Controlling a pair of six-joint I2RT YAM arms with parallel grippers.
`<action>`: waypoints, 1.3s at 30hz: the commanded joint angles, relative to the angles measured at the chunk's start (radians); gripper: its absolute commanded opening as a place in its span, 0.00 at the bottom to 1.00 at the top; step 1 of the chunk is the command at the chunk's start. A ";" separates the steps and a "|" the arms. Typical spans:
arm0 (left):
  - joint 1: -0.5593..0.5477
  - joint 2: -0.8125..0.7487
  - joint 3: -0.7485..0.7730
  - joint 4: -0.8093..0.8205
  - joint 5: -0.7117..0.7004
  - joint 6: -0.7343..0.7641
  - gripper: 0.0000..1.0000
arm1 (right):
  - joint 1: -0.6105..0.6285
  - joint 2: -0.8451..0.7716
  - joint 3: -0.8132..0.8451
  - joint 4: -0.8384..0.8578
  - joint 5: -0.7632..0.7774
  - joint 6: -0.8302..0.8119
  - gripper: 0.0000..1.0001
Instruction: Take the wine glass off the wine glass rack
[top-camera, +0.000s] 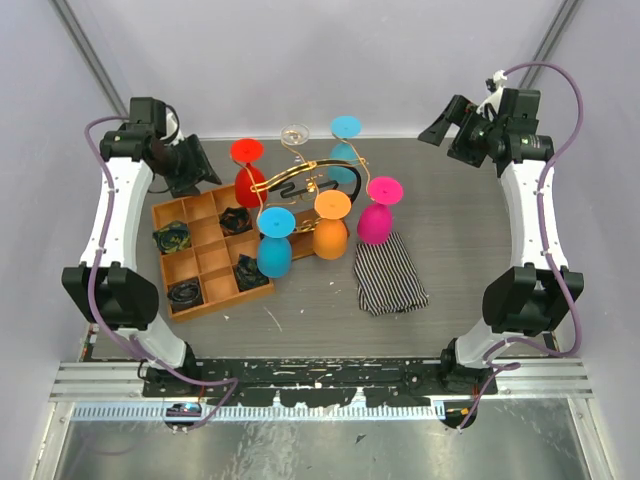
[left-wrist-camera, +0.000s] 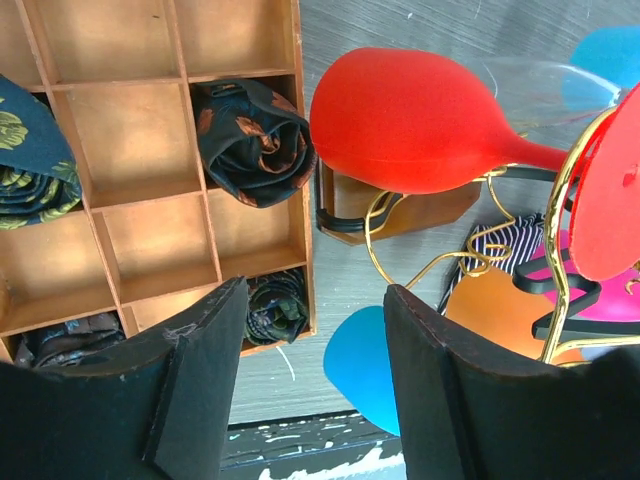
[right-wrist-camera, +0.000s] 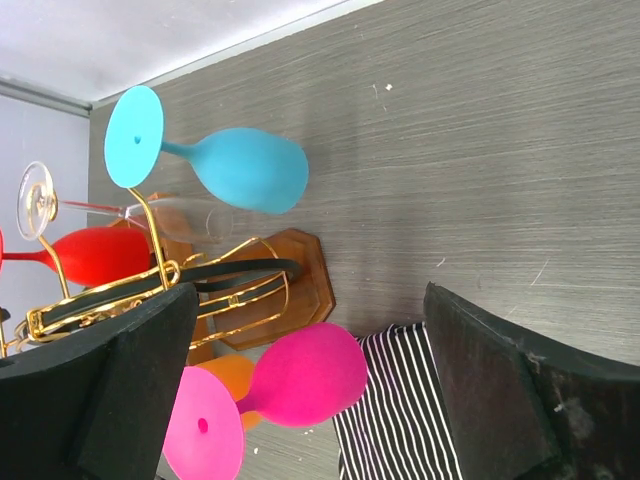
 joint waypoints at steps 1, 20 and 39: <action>0.001 -0.054 -0.004 0.023 -0.015 0.001 0.65 | 0.005 -0.049 -0.004 0.025 0.023 -0.015 1.00; 0.002 -0.158 -0.201 0.054 -0.054 0.023 0.98 | 0.176 -0.164 -0.386 -0.142 0.469 -0.038 1.00; -0.054 -0.134 -0.527 0.101 -0.116 -0.062 0.98 | 0.324 -0.237 -0.715 -0.081 0.324 0.014 1.00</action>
